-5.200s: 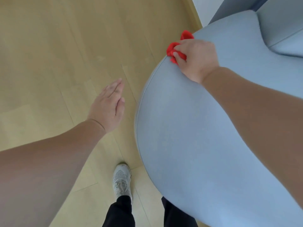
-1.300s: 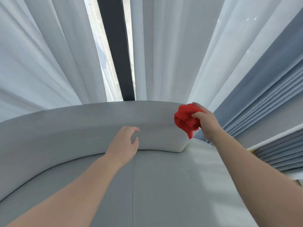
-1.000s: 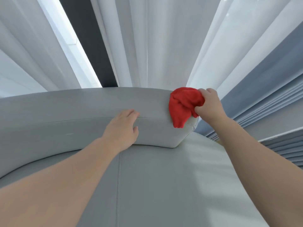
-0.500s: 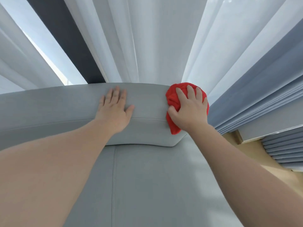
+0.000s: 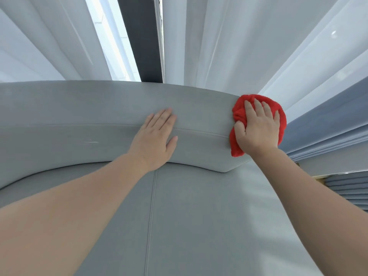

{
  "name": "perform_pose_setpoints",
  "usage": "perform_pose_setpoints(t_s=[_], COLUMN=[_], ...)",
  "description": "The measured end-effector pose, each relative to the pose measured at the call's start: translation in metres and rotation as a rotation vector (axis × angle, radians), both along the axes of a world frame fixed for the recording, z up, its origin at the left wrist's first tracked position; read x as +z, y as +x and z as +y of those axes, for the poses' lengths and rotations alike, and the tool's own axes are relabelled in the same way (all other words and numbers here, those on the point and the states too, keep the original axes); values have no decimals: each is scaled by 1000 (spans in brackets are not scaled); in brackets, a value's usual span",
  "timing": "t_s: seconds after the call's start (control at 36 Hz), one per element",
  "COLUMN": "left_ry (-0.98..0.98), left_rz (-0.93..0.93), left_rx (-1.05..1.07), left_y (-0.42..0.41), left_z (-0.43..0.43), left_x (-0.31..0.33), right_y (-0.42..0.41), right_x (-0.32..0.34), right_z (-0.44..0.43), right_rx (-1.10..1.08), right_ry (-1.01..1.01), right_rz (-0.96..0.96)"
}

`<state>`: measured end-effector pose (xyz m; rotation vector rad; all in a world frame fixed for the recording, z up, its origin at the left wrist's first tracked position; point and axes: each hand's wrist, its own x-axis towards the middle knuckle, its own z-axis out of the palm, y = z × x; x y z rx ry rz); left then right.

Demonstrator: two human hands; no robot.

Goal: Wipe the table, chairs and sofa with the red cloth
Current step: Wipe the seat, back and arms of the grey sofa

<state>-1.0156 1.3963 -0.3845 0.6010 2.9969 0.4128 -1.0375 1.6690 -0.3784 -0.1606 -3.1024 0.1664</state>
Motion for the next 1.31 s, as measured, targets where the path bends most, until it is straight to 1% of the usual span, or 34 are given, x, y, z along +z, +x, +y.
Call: perform_pose_setpoints(t_s=[0.08,0.25,0.39,0.53,0.67,0.78,0.92,1.08,1.31], left_ry=[33,142,88,58,34,45,63,92,105], left_rz=[32,52,-1,-8,-23,-12,3,3,1], left_rx=[-17,41,135,204,242,280,299,312,329], left_y=[8,34,50,56,67,74,74,70,57], left_z=[-18,-35,-56,-83,-116,-139,-156,-165,-178], left_x=[0,6,8,14,17,15,9,3,-2], right_y=[-8,-21,-20,-24,-24,-30,-30,-34,-36], right_x=[0,2,4,1,2,3,3,5,5], right_z=[-3,-14,-22,-60,-66,-89,-94,-121,-135], right_rx=[23,-7,-19,64,29,-19,-50,-7,-21], right_ry=[19,16,25,61,74,68,91,88,95], right_rz=[-3,2,-27,-32,-37,-55,-45,-40,-35])
